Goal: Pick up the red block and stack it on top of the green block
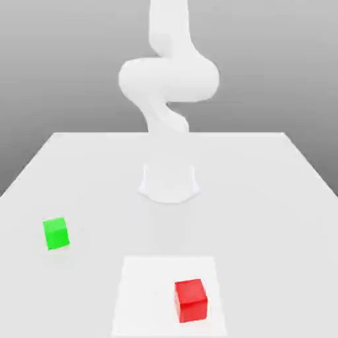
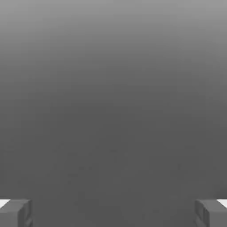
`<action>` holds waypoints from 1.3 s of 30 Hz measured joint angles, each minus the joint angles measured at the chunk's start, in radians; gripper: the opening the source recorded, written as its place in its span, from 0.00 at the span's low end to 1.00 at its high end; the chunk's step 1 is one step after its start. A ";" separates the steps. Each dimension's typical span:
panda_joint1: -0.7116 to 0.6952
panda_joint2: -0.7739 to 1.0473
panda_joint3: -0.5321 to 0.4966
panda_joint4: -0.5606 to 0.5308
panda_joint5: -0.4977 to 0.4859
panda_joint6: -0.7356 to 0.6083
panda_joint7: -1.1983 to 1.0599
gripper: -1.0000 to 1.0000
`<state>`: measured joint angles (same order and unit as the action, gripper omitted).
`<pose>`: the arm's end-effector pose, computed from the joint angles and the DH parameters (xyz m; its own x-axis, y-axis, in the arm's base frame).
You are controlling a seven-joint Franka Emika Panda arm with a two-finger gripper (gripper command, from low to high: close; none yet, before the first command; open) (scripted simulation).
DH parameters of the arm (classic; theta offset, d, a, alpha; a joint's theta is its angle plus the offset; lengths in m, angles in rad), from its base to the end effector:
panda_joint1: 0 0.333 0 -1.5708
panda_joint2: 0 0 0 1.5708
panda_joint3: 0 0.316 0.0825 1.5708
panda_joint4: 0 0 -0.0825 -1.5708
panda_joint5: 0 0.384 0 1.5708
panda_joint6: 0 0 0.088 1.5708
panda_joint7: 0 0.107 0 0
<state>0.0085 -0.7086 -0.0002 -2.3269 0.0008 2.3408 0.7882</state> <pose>0.3812 0.0032 0.6687 0.5348 -0.7051 0.4656 -0.5260 -0.7091 -0.4695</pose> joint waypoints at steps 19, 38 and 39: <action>0.053 0.695 0.014 -0.204 0.001 0.310 -0.086 0.50; 0.061 0.987 0.015 -0.230 -0.015 0.494 -0.093 0.00; 0.060 0.953 0.017 -0.235 -0.014 0.466 -0.094 0.00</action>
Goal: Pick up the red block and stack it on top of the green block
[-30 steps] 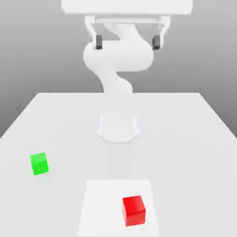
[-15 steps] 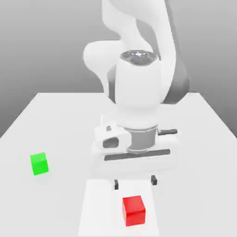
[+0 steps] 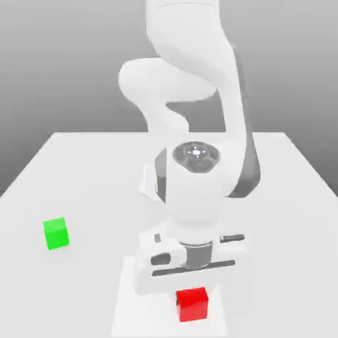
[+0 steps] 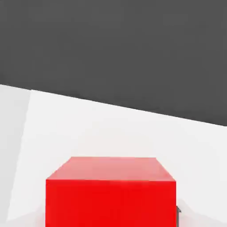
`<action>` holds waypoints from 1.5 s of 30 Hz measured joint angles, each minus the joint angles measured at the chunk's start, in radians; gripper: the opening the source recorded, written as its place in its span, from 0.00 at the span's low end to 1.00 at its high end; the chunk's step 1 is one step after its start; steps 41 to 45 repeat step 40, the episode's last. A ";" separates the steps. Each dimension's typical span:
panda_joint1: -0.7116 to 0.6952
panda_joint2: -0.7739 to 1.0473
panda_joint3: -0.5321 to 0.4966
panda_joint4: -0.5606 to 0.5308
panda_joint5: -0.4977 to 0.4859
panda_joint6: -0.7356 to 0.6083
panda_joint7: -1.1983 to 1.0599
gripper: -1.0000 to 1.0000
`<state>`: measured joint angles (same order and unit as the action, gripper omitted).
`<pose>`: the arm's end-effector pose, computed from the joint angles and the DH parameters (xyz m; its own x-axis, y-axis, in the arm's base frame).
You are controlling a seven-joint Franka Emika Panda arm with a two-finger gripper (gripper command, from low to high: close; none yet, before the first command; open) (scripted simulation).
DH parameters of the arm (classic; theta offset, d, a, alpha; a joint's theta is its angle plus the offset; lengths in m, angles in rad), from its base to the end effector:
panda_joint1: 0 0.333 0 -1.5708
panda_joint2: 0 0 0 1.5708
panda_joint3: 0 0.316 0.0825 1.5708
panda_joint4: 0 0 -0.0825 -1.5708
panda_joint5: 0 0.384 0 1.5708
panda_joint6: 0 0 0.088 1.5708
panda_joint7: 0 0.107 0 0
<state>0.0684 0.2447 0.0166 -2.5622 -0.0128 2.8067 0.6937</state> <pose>0.4469 0.0391 0.1770 0.8270 -0.5623 0.0000 -0.5623 -0.8270 0.0002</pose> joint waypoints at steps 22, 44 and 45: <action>-0.590 -0.431 -0.355 -0.286 -0.138 -0.135 0.702 0.00; -0.564 -0.183 -0.359 -0.288 0.112 0.102 0.554 1.00; -0.564 -0.183 -0.359 -0.288 0.112 0.102 0.554 1.00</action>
